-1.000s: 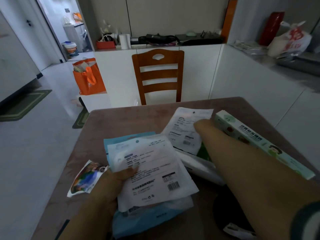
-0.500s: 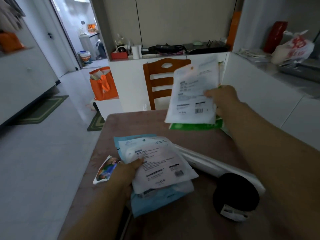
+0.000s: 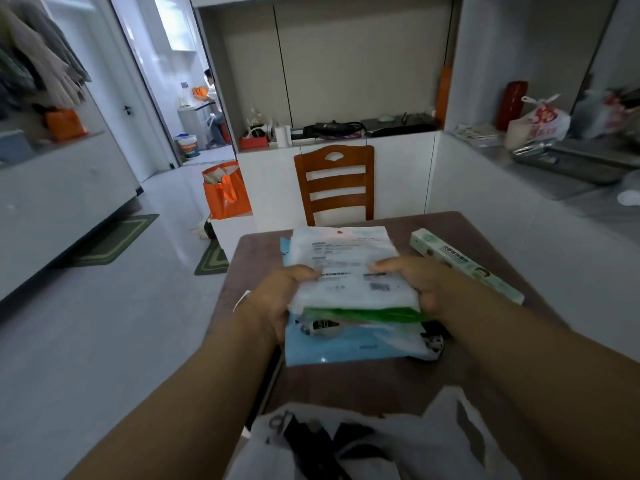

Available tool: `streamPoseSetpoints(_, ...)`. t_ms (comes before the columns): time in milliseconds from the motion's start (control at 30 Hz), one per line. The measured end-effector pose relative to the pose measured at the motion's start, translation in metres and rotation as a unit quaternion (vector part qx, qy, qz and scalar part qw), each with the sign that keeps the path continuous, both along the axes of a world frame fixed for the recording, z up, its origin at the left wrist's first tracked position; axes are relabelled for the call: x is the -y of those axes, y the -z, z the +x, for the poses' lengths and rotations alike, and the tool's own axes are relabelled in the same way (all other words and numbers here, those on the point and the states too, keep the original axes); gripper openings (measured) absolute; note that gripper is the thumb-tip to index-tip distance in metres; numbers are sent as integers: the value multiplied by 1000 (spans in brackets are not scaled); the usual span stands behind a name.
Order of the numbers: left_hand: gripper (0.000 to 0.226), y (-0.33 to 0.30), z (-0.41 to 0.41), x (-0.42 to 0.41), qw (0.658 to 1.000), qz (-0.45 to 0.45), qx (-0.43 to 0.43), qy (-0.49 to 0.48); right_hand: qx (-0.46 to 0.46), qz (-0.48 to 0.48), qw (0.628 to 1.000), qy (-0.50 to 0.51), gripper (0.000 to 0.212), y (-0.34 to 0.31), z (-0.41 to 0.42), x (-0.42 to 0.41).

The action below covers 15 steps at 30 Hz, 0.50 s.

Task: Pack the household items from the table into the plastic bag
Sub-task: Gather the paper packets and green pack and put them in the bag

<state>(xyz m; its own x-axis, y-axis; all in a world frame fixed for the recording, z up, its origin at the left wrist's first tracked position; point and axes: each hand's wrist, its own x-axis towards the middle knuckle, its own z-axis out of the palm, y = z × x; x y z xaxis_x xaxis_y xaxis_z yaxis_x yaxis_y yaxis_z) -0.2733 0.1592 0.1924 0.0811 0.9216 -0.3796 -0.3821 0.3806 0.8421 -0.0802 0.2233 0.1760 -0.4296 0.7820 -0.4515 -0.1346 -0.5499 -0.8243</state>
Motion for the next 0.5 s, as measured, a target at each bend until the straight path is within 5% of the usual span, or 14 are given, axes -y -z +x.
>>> streamPoseSetpoints(133, 31, -20, 8, 38, 996, -4, -88, -1, -20, 2, 999, 33, 54, -10, 12, 47)
streamPoseSetpoints(267, 37, -14, 12, 84, 988, 18, -152, 14, -49, 27, 995, 83, 35, -5, 29, 96)
streamPoseSetpoints(400, 51, -3, 7, 124, 898, -14, -439, -7, -49, 68, 984, 155, 30, 6, 48, 140)
streamPoseSetpoints(500, 40, 12, 5, 152, 825, 37, -560, 66, -36, 79, 977, 196, 31, 18, 49, 167)
